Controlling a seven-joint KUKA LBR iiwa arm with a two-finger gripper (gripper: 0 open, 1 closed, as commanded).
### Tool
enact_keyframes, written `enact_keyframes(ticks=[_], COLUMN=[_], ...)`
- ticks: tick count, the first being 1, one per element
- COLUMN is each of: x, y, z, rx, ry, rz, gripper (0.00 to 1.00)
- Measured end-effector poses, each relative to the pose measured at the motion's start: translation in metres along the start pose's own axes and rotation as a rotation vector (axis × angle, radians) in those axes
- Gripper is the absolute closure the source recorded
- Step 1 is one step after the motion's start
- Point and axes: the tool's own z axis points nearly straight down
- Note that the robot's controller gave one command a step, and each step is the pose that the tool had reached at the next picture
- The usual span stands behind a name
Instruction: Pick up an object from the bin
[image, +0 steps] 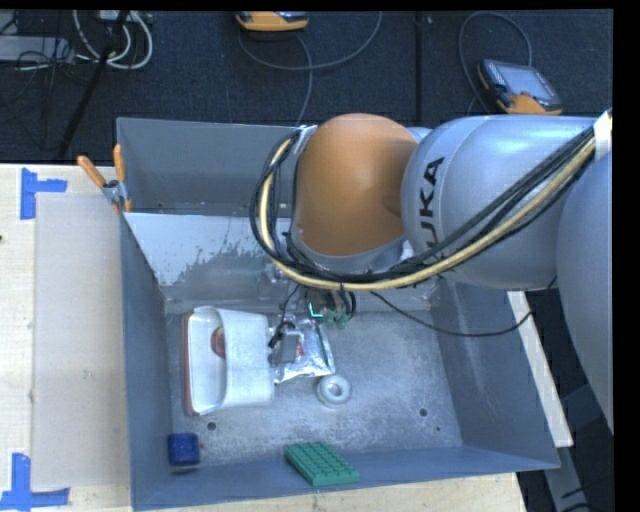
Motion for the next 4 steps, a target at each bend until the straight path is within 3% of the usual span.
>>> enact_keyframes(ticks=[1, 2, 3, 4], x=[-0.01, -0.004, -0.004, 0.002], y=[-0.059, -0.083, -0.092, -0.092], z=[0.137, 0.101, 0.094, 0.133], rx=[0.001, 0.001, -0.001, -0.001], ry=[-0.002, -0.01, -0.01, -0.004], rz=[-0.281, -0.296, -0.198, -0.024], gripper=[0.0, 0.0, 0.0, 0.0])
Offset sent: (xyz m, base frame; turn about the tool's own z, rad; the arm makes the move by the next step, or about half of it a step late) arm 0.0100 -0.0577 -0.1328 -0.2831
